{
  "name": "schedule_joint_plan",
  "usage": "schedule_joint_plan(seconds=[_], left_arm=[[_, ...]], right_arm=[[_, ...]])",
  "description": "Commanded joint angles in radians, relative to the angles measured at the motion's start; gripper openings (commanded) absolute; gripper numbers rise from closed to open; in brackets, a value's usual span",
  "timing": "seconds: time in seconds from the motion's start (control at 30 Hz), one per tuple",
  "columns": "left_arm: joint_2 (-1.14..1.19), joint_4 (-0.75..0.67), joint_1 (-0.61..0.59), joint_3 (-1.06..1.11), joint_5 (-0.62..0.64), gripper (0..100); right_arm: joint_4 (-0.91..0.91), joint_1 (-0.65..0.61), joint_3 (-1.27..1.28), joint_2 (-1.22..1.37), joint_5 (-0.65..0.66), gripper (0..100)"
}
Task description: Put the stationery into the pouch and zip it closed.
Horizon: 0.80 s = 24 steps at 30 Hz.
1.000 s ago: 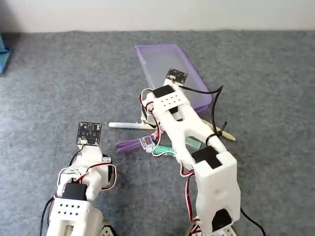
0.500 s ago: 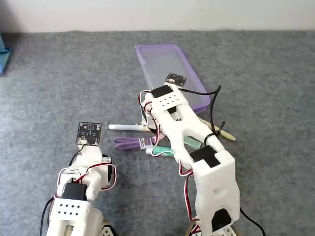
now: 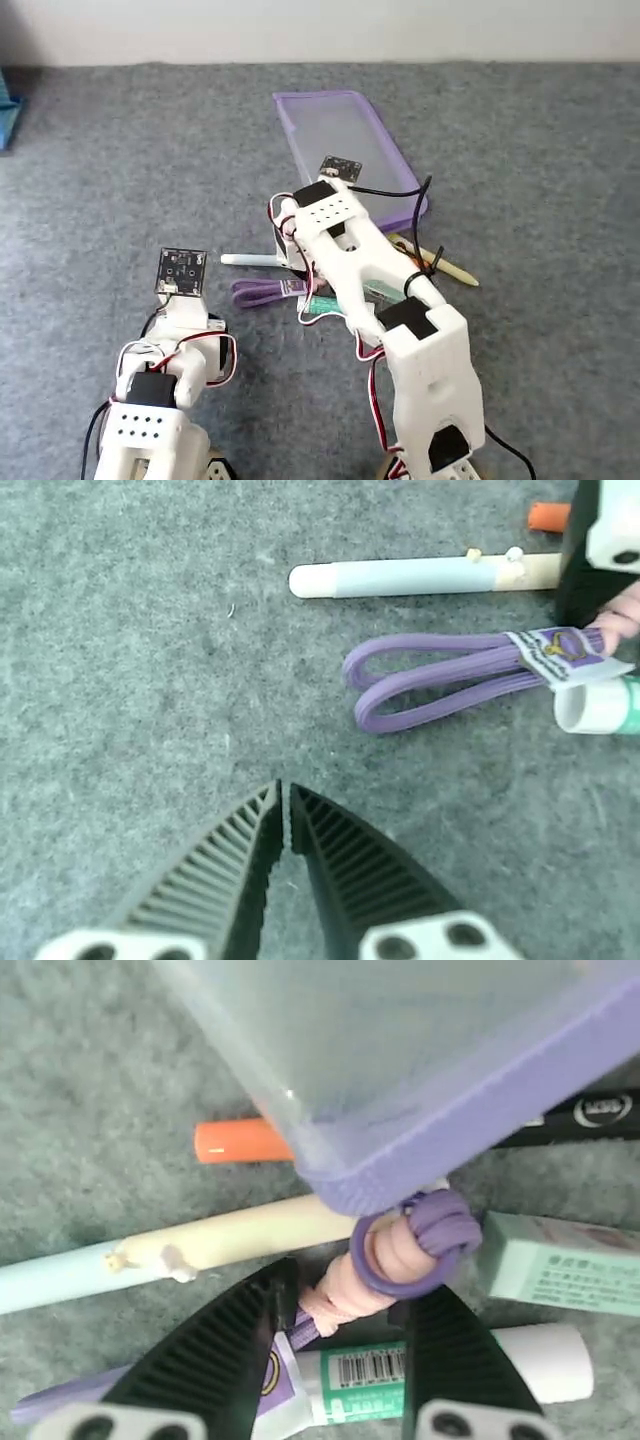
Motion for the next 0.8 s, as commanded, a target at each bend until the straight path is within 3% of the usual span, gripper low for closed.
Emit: schedule_joint_plan(seconds=[0.0, 0.2, 0.27, 0.37, 0.77], left_arm=[[-0.011, -0.020, -0.002, -0.007, -0.008, 1], [-0.011, -0.020, -0.002, -0.007, -0.008, 1], [-0.011, -0.020, -0.002, -0.007, -0.008, 1], [-0.011, -0.020, -0.002, -0.007, -0.008, 1], [-0.011, -0.020, -0.002, -0.007, -0.008, 1]], right_arm=[[0.007, 0.056, -0.014, 0.004, 0.020, 17.1], [0.025, 0.074, -0.014, -0.036, 0.021, 0.0], [0.051, 0.071, -0.014, -0.073, 0.021, 3.5], [0.088, 0.067, -0.014, -0.147, 0.029, 0.5], [0.263, -0.018, -0.014, -0.452, 0.500, 0.8]])
